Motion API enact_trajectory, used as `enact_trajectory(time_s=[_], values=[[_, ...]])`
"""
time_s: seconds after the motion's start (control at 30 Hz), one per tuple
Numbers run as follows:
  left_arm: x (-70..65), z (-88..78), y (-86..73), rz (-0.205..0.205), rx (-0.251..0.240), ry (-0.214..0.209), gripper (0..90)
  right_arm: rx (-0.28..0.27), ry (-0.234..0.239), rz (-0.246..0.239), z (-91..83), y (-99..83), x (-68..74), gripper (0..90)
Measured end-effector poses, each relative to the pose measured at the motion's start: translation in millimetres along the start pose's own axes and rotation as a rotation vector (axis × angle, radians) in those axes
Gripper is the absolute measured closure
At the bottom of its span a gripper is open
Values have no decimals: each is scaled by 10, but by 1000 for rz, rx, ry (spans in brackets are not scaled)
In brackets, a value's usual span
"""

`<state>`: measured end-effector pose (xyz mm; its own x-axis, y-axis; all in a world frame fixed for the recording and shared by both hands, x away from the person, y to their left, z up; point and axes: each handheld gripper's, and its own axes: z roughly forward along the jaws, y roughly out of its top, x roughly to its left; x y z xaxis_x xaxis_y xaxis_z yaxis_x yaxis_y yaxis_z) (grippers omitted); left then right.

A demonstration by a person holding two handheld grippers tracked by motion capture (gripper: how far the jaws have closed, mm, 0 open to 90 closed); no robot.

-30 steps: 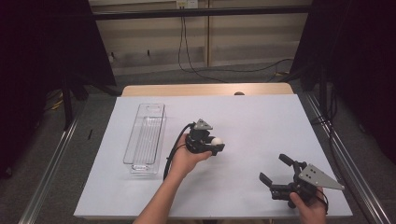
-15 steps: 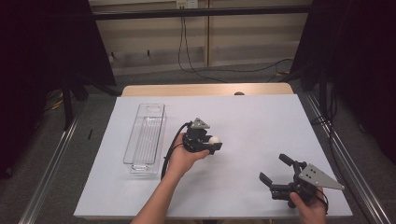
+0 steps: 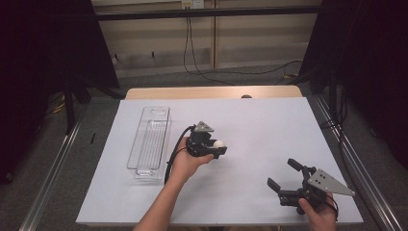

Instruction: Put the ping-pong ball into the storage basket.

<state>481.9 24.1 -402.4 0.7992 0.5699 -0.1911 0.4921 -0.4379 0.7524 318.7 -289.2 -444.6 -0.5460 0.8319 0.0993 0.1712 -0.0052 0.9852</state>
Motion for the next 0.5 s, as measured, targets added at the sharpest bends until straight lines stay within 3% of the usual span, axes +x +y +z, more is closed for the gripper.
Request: enact_trajectory(time_s=[0.5], values=[[49, -62, -12, -5, 5, 15, 512, 0, 3, -1, -2, 3, 1, 4]])
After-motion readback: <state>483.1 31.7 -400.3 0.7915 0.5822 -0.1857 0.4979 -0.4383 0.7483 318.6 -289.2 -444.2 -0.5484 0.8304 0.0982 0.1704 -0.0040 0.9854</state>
